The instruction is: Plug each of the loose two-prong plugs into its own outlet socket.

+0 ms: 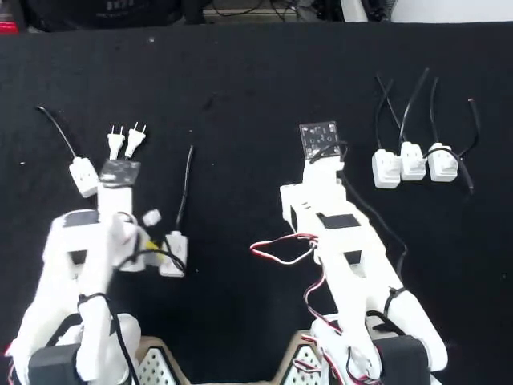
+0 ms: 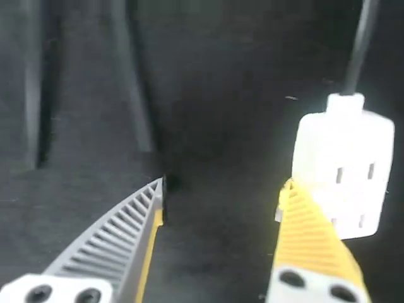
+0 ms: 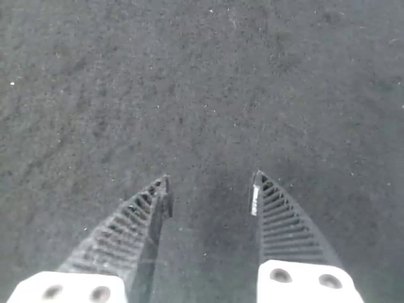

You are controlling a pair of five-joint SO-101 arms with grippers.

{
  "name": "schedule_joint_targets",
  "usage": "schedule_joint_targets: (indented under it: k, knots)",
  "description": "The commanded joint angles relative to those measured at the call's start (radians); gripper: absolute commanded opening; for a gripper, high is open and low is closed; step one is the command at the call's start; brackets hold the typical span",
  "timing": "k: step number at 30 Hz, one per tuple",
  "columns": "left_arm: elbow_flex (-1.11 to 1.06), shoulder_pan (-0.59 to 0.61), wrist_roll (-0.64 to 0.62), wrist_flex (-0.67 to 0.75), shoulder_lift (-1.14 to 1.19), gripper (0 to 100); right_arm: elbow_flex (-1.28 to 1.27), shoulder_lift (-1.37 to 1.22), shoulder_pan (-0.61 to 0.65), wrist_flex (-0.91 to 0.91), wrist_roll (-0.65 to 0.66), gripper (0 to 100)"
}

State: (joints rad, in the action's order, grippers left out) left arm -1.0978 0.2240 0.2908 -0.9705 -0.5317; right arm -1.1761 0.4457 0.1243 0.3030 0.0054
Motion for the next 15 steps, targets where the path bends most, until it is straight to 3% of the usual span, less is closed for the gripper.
schedule_joint_targets:
  k: [1,10,15]
  knots:
    - [0.001,-0.163,-0.095,0.014,-0.014,29,0.047,0.041,-0.017,-0.026,-0.005,19.4]
    - [0.008,-0.464,-0.153,0.020,-0.015,29,0.047,0.041,-0.017,-0.026,-0.002,19.4]
    - [0.099,-0.435,-0.107,-0.132,-0.017,29,0.047,0.042,-0.023,-0.026,-0.006,19.4]
